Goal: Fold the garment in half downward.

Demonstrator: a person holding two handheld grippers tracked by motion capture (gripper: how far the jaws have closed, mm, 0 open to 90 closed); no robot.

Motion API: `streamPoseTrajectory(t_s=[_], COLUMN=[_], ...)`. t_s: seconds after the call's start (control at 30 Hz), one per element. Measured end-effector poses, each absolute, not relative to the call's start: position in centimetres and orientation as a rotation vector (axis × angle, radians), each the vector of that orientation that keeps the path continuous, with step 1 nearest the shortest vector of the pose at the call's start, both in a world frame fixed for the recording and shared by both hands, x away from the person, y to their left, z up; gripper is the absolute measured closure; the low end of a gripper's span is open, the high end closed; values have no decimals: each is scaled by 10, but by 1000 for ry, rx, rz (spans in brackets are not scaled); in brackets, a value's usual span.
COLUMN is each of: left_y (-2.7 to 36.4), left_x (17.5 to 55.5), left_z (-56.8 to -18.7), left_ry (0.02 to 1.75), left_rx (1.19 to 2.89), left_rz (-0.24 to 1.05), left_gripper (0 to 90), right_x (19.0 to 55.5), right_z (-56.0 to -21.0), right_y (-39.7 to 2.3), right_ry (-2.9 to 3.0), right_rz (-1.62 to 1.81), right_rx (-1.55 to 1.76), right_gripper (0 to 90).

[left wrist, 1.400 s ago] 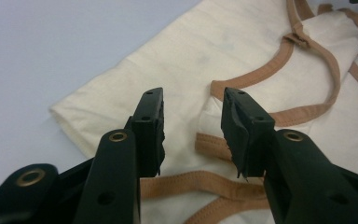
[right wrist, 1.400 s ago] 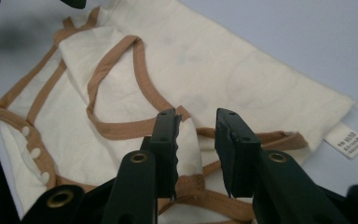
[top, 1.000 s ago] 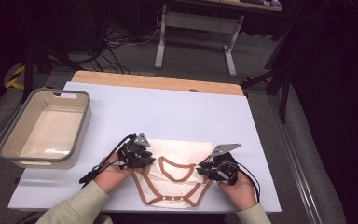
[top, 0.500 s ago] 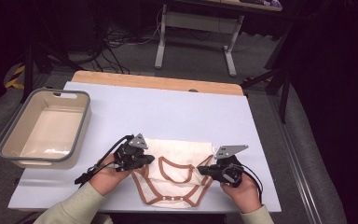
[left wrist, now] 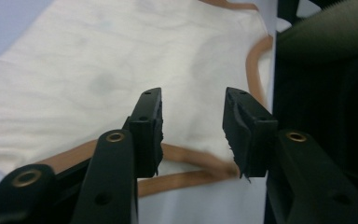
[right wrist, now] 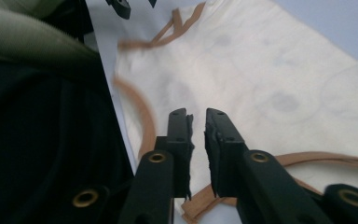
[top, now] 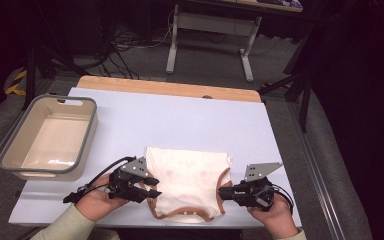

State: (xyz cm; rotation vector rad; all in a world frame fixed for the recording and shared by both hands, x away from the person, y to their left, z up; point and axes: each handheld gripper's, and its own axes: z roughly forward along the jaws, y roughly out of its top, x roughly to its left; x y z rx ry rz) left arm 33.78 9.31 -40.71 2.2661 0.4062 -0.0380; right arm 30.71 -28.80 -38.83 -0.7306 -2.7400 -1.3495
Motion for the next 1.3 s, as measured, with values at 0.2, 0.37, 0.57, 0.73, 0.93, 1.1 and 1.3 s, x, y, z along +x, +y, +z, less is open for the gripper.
streamPoseTrajectory(t_s=[0.2,0.37,0.57,0.73,0.93,1.1,1.3], left_y=[96,100,106,104,101,100,95], left_x=[359,382,406,426,437,443,446], left_z=[-410,-413,-418,-426,-435,-442,-451], left_ry=[558,707,803,855,887,910,910], left_rx=[2216,2157,2120,2151,2203,2239,2293], left_rz=[118,223,241,256,277,241,223], left_gripper=[446,412,406,438,536,581,643], right_x=[320,343,366,381,402,416,425], right_z=[-389,-394,-400,-407,-420,-431,-442], right_y=[-292,-293,-290,-293,-300,-304,-302], right_ry=[-2789,-2820,-2875,-2916,-2938,-2903,-2905], right_rz=[-1454,-1488,-1481,-1424,-1337,-1278,-1206], right_rx=[-922,-1124,-1215,-1295,-1419,-1479,-1476], right_gripper=[583,547,531,593,583,565,554])
